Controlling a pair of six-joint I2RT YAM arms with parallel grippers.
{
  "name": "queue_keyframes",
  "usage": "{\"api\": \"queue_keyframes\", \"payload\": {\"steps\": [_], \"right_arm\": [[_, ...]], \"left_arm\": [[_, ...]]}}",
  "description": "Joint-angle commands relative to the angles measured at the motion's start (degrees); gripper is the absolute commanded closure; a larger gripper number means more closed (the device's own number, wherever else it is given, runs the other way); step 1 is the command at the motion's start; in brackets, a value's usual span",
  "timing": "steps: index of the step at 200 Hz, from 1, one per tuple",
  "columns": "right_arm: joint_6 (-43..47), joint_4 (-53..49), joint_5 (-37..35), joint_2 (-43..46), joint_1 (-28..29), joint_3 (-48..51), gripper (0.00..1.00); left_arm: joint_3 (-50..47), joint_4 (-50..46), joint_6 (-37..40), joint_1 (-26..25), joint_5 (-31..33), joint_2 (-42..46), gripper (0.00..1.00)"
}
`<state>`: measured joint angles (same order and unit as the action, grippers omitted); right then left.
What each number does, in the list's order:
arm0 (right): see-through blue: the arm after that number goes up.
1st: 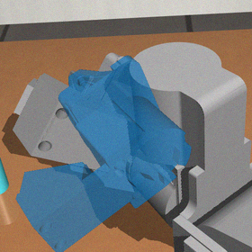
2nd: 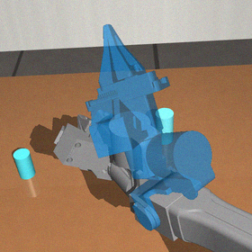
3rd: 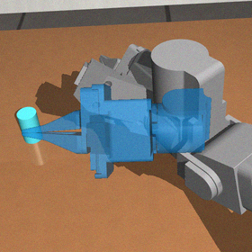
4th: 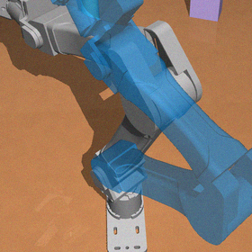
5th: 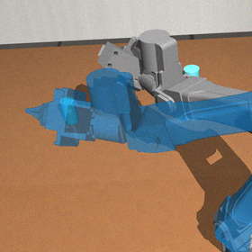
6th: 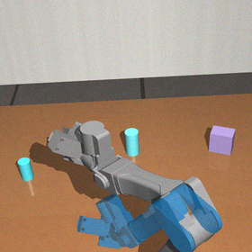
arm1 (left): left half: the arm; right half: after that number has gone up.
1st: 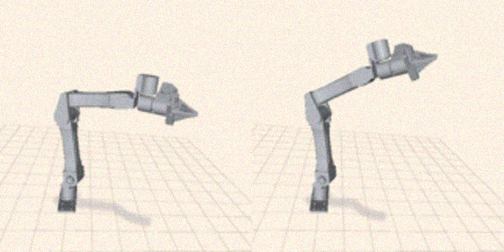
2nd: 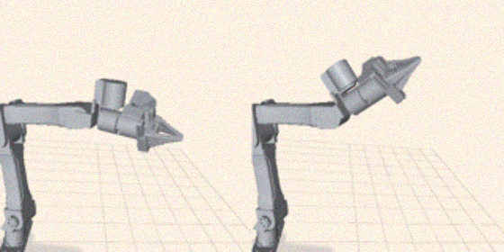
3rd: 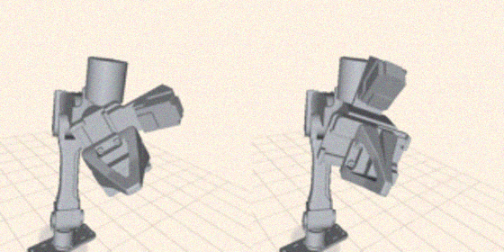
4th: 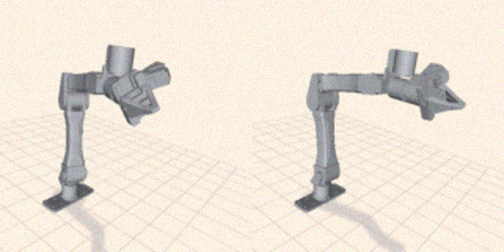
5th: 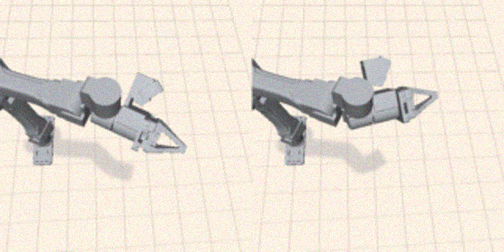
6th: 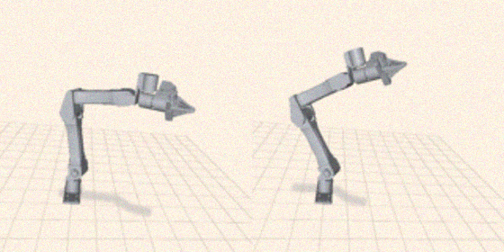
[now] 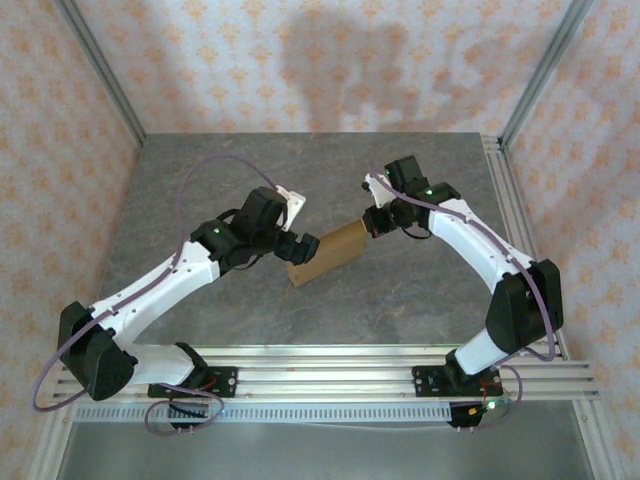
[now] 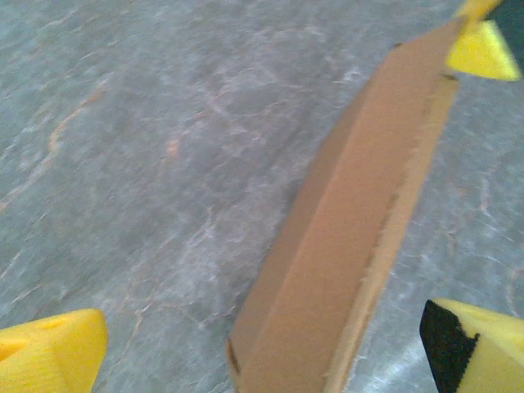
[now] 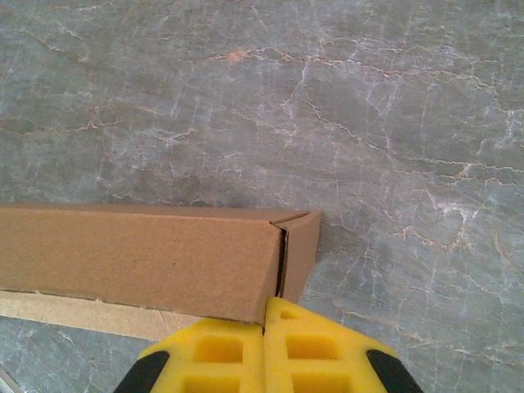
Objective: Fold the paper box
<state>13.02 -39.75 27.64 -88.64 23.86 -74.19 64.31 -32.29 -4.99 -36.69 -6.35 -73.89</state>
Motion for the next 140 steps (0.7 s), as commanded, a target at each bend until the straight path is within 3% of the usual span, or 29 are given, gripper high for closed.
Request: {"api": "queue_keyframes", "payload": {"steps": [1, 41, 56, 107, 140], "right_arm": [[-2.49, -5.88, -3.59, -1.67, 0.71, -2.77, 1.00], [-3.60, -7.48, -4.18, -2.49, 0.91, -4.50, 1.00], [-3.87, -8.23, -4.22, -3.08, 0.92, -5.29, 1.00], [-3.42, -8.18, -3.98, -3.67, 0.99, -5.64, 1.00], [-3.26, -8.23, -4.13, -3.88, 0.99, -5.45, 1.00]], "left_arm": [[-0.25, -4.90, -6.09, -2.49, 10.29, 1.48, 0.02], [0.77, -11.10, -14.64, -4.94, 15.31, 1.30, 0.08], [0.21, -10.57, -17.37, -5.24, 14.41, 1.97, 0.13], [0.95, -10.79, -20.74, -5.24, 12.72, 0.02, 0.44], [1.78, -10.37, -21.90, -5.15, 9.94, -1.51, 0.55]]}}
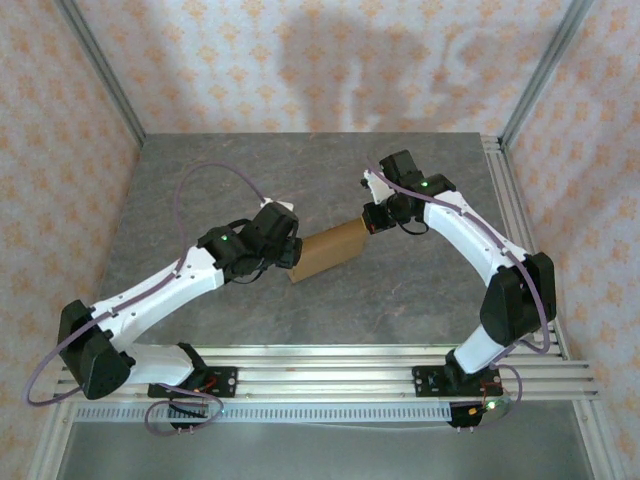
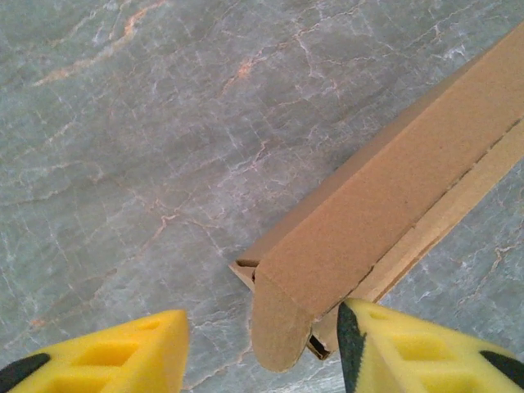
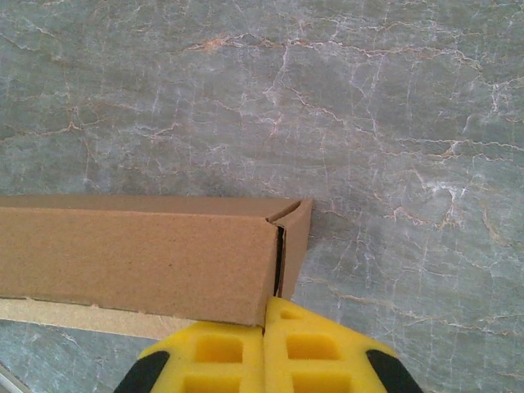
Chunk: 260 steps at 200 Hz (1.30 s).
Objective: Fold the paper box
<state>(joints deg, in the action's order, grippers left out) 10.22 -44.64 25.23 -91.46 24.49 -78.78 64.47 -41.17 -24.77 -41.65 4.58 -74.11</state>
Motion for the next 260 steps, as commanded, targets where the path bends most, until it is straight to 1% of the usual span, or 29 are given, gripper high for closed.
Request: {"api": "queue_keyframes", "payload": {"steps": [1, 47, 72, 91, 120, 126, 172, 177, 191, 196, 220, 248, 260], "right_arm": [[-0.46, -3.34, -1.66, -1.07, 0.41, -0.85, 1.00], [-0.40, -3.34, -1.54, -1.09, 0.30, -0.86, 1.00], [-0.37, -3.34, -1.48, -1.10, 0.32, -1.02, 1.00], [-0.28, -3.47, -1.43, -1.13, 0.36, -1.15, 1.00], [-0.11, -3.79, -1.62, -1.24, 0.38, -1.37, 1.00], [-0.11, -3.86, -1.71, -1.26, 0.37, -1.31, 1.00], [0.07, -3.76, -1.70, -1.78, 0.37, -1.31, 1.00], [-0.06, -3.76, -1.61, -1.87, 0.38, -1.37, 1.00], [-0.11, -3.60, -1.51, -2.00, 0.38, -1.38, 1.00], [-0.11, -3.55, -1.56, -2.05, 0.32, -1.49, 1.00], [-0.25, -3.74, -1.57, -2.08, 0.43, -1.60, 1.00], [-0.04, -3.95, -1.77, -2.09, 0.32, -1.72, 1.00], [-0.02, -4.01, -1.87, -2.17, 0.35, -1.86, 1.00]], "left_arm": [[1.63, -1.57, -2.16, -0.19, -1.02, -1.39, 0.55], [1.89, -1.95, -3.26, 0.08, -1.06, -2.99, 0.77], [2.24, -2.24, -4.10, 0.22, -1.19, -2.87, 0.84], [3.09, -3.32, -5.00, 0.35, -1.54, -3.23, 0.84], [4.45, -4.49, -5.47, 0.35, -3.07, -4.06, 0.81], [4.54, -4.56, -7.18, 0.34, -3.15, -4.17, 0.81], [6.06, -6.55, -7.13, 0.34, -2.52, -3.73, 0.80], [6.03, -6.62, -7.12, 0.34, -2.53, -3.60, 0.79], [6.08, -6.91, -7.29, 0.36, -2.55, -3.44, 0.69], [5.94, -6.91, -7.32, 0.35, -2.57, -3.38, 0.68], [5.76, -6.91, -7.57, 0.34, -2.81, -3.28, 0.68], [5.76, -6.82, -7.31, 0.34, -3.48, -3.38, 0.74], [6.01, -6.91, -7.28, 0.34, -3.83, -3.41, 0.74]]}}
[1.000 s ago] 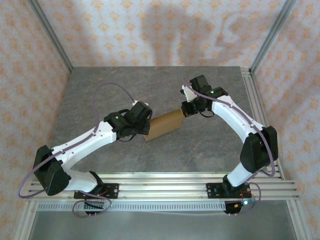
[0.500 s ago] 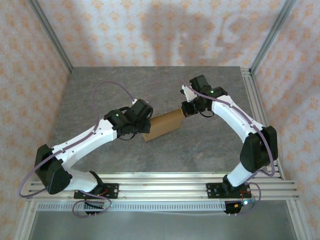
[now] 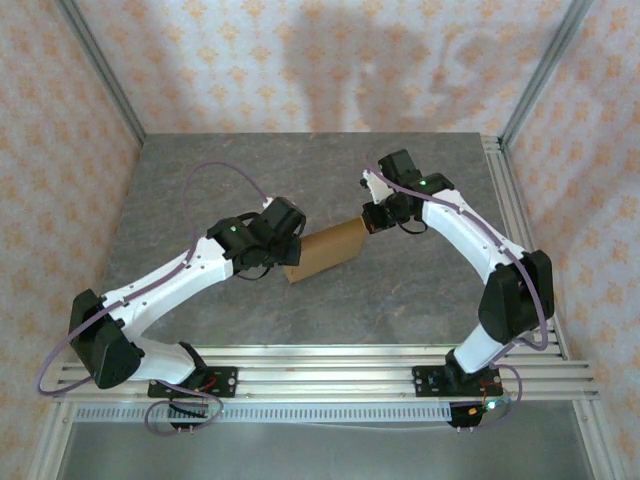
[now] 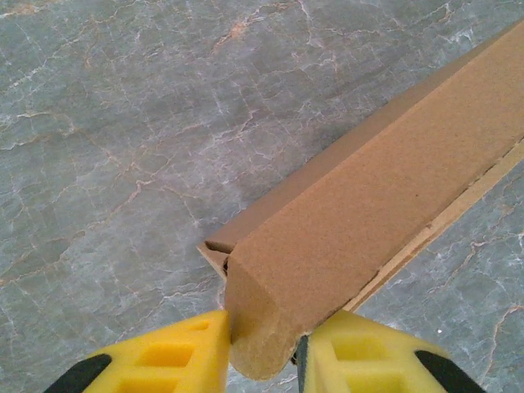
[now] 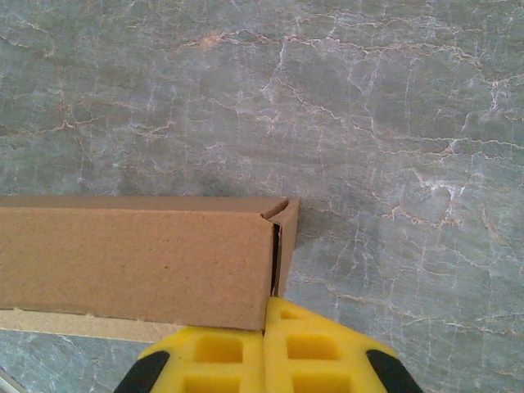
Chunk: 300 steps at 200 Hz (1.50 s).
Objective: Fold the paper box
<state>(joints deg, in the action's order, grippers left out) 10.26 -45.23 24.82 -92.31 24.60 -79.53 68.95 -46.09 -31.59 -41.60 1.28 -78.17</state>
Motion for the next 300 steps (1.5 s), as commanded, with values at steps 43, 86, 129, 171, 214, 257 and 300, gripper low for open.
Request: {"api": "queue_keyframes", "payload": {"steps": [43, 86, 129, 171, 214, 257, 300], "right_arm": [[-0.08, -3.51, -1.57, -1.16, 0.26, -1.07, 1.00], [-0.08, -3.51, -1.61, -1.23, 0.28, -1.14, 1.00], [-0.15, -3.68, -1.68, -1.60, 0.30, -1.16, 1.00], [-0.34, -3.63, -1.22, -1.80, 0.24, -1.30, 1.00], [-0.41, -3.66, -0.97, -1.49, 0.29, -1.29, 1.00], [-0.42, -3.69, -0.61, -1.55, 0.29, -1.28, 1.00], [-0.10, -3.73, -1.18, -1.22, 0.28, -1.08, 1.00]], "left_arm": [[1.87, -2.03, -0.77, 0.23, -0.25, 2.01, 0.58], [1.52, -2.76, -0.92, 0.32, -0.31, 1.93, 0.72], [1.56, -2.95, -1.11, 0.30, -0.23, 3.04, 0.71], [1.55, -2.97, -0.88, 0.25, -0.92, 2.80, 0.78], [1.19, -2.89, -0.82, 0.36, -1.19, 2.13, 0.87], [1.06, -2.25, -1.18, 0.30, -0.60, 1.80, 0.99], [0.84, -1.28, -4.08, 1.14, -1.48, 1.81, 1.00]]}}
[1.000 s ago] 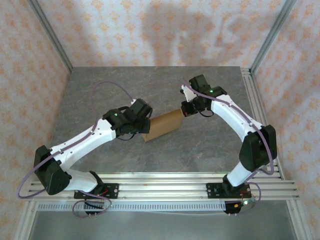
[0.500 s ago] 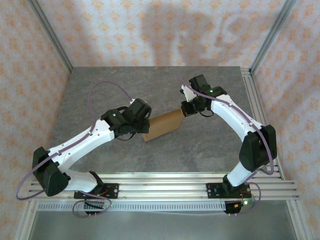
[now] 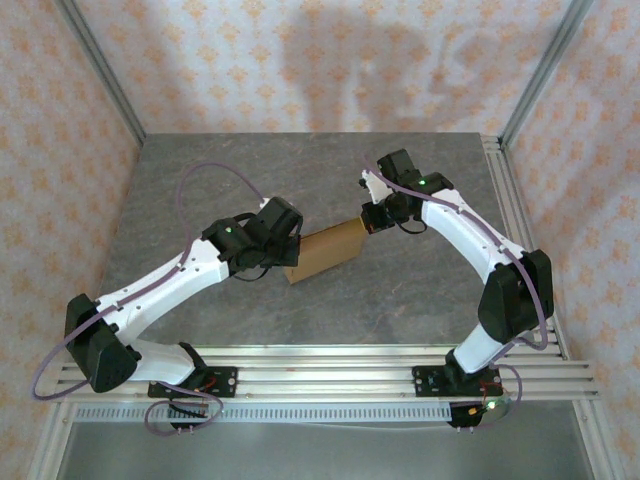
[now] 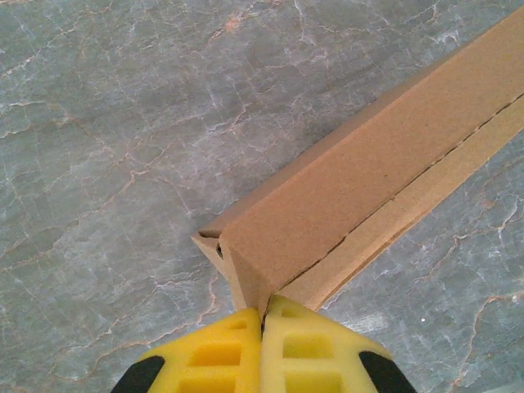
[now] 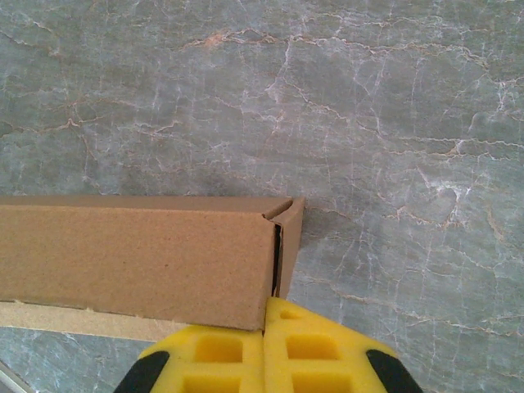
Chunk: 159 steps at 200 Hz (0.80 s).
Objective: Fold the paper box
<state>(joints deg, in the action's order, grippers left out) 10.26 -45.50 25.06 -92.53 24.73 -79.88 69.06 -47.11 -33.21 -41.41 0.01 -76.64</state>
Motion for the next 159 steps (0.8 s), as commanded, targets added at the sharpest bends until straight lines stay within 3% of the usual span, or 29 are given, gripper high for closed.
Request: {"api": "queue_keyframes", "payload": {"steps": [1, 159], "right_arm": [[-0.13, -3.46, -1.51, -1.04, 0.15, -0.72, 1.00], [-7.83, -13.87, -3.60, -6.52, 0.17, -9.33, 1.00]], "left_arm": [[0.69, -0.21, -2.51, 0.96, -0.29, 0.27, 1.00], [0.60, 2.11, -6.51, 2.81, -2.82, -1.62, 1.00]]}}
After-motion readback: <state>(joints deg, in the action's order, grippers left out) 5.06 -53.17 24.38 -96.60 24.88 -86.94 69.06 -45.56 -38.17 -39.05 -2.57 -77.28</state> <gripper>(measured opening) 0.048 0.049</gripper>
